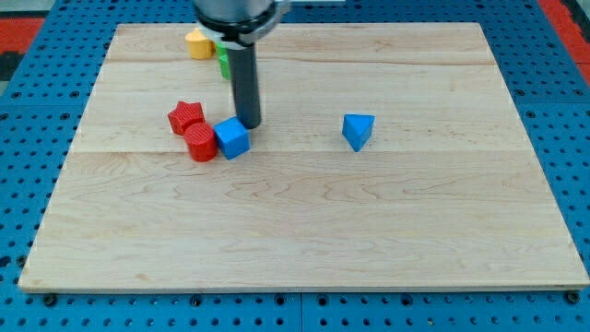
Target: Point your arm at the blue triangle
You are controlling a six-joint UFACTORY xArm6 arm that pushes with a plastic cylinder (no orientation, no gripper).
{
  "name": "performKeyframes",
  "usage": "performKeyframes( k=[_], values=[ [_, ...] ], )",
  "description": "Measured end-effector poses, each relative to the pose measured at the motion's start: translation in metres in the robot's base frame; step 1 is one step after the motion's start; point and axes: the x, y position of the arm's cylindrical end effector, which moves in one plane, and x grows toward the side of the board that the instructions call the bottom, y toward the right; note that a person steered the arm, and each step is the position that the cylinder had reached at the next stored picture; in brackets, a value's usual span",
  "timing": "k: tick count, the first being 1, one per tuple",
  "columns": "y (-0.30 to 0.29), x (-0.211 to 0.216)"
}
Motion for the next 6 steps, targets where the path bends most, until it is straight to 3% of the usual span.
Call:
performKeyframes(
  k=[2,3,5,6],
  values=[
    [0.137,-0.059],
    [0.188,-0.035],
    [0.185,0.022],
    [0.160,0.020]
  ],
)
